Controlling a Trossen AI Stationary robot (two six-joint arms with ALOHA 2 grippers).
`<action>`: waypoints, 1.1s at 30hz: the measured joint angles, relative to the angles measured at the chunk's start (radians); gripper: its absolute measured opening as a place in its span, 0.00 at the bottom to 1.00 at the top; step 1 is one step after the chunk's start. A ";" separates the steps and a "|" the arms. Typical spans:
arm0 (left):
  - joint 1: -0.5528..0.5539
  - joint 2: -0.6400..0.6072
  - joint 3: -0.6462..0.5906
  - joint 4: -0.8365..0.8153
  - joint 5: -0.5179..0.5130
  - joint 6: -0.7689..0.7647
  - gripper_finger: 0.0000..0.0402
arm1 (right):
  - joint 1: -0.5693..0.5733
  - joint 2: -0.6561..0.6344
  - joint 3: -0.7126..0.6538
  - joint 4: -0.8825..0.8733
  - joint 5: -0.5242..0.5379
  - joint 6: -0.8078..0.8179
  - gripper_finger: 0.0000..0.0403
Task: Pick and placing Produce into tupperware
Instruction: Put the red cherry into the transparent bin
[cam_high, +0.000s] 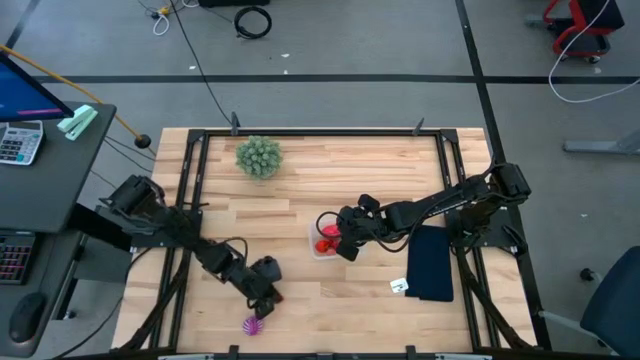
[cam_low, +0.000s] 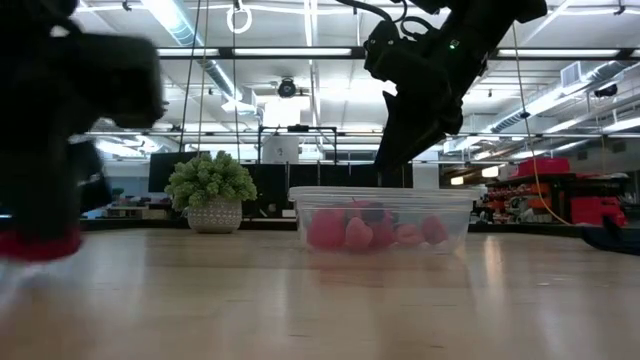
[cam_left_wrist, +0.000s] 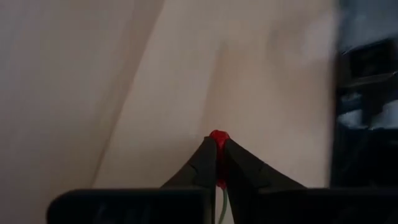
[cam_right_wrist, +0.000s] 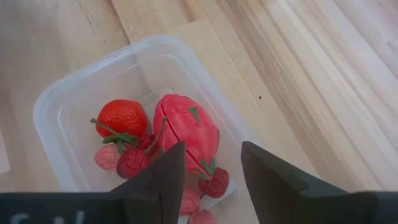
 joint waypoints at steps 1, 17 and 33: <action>0.014 0.000 0.000 0.035 0.000 0.024 0.06 | 0.000 0.000 0.000 0.000 0.000 0.000 0.41; 0.372 -0.003 0.002 0.341 0.003 0.468 0.07 | 0.000 0.000 0.000 0.000 -0.003 -0.018 0.41; 0.498 -0.004 0.002 0.364 0.006 0.606 0.20 | -0.005 0.000 0.000 0.000 -0.005 -0.061 0.41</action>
